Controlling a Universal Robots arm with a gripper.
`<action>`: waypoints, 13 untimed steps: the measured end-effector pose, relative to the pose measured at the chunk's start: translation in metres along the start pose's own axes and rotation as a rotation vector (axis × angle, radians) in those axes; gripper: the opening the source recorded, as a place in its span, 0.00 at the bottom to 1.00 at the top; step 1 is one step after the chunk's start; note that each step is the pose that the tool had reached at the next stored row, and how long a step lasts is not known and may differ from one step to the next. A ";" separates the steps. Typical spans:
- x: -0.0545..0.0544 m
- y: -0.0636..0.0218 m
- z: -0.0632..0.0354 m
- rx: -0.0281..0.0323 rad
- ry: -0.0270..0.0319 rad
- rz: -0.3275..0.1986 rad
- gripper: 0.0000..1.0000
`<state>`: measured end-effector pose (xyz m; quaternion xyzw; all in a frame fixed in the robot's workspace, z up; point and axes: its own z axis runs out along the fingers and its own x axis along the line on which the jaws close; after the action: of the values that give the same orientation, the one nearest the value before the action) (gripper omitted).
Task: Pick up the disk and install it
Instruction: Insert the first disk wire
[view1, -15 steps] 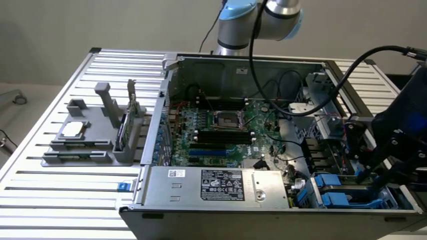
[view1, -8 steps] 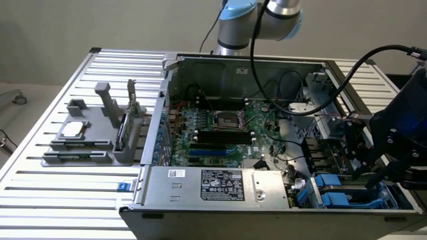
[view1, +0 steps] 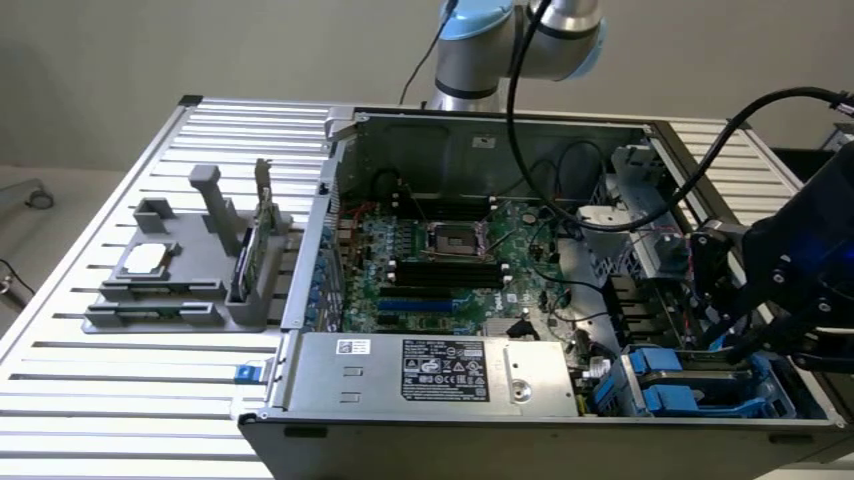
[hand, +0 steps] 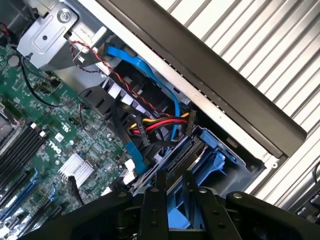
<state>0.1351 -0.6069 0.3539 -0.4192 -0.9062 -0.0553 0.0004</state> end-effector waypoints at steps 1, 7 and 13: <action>-0.001 0.0006 0.0013 -0.0030 0.0025 0.006 0.27; -0.006 0.0053 0.0085 -0.0205 0.0181 0.039 0.27; -0.012 0.0120 0.0129 -0.0293 0.0247 0.062 0.27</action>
<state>0.1526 -0.6069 0.3417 -0.4462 -0.8918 -0.0737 0.0072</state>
